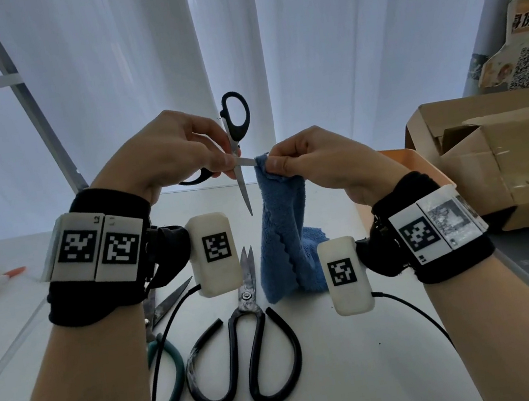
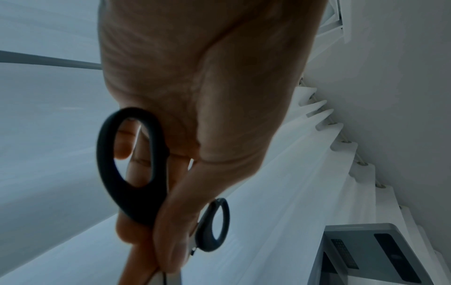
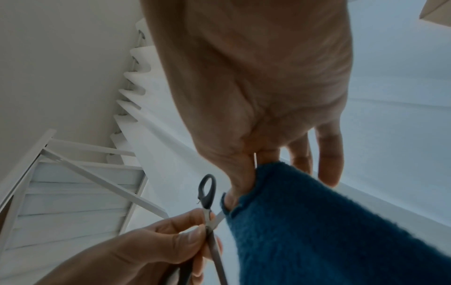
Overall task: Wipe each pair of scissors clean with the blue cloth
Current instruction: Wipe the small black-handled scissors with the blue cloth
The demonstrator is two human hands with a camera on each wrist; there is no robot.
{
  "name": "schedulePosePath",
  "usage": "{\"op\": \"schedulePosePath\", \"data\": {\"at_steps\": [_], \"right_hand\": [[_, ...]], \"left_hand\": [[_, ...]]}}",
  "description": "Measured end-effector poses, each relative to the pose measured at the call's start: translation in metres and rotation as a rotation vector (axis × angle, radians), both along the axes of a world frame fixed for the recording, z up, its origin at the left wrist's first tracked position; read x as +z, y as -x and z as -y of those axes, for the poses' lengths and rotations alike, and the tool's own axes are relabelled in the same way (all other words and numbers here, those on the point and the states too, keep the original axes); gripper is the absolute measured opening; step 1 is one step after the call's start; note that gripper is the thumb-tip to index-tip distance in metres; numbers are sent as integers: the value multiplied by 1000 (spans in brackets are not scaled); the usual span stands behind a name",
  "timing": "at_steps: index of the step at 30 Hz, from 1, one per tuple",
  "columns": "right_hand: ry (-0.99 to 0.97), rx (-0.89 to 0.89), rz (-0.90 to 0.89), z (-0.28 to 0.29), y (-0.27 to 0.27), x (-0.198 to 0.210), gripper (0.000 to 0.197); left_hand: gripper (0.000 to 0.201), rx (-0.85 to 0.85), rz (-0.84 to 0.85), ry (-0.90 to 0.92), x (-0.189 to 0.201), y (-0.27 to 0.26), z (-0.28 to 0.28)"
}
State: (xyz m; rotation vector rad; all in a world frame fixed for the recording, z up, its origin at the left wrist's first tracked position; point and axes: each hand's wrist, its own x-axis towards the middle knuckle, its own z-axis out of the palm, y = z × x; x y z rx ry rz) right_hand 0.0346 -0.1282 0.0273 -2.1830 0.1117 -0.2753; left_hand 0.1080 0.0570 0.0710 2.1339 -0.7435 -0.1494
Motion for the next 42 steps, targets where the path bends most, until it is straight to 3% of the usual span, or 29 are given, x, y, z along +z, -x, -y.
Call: {"op": "schedulePosePath", "data": {"at_steps": [6, 10, 14, 17, 20, 24, 32, 36, 42], "right_hand": [[36, -34, 23, 7, -2, -2, 25], [115, -210, 59, 23, -2, -6, 26], [0, -351, 200, 28, -7, -9, 27], [-50, -403, 284, 25, -10, -5, 16], [-147, -332, 258, 21, -11, -2, 12], [-296, -94, 212, 12, -7, 2, 13], [-183, 261, 130, 4, 1, 2, 31], [-220, 240, 135, 7, 1, 2, 22], [-117, 123, 152, -2, -6, -4, 19]], "left_hand": [[11, 4, -3, 0, -2, -2, 0], [11, 44, -1, 15, 3, -7, -12], [11, 48, -5, 5, 6, -6, -16], [11, 23, -11, -19, 4, -2, -10], [9, -4, -9, -44, 2, -1, -4], [10, -1, 7, -64, 0, -1, 0], [9, -9, 16, -89, -2, -5, 1], [9, -28, 9, -86, -1, -3, 3], [7, -58, 10, -93, -1, 3, 10]]}}
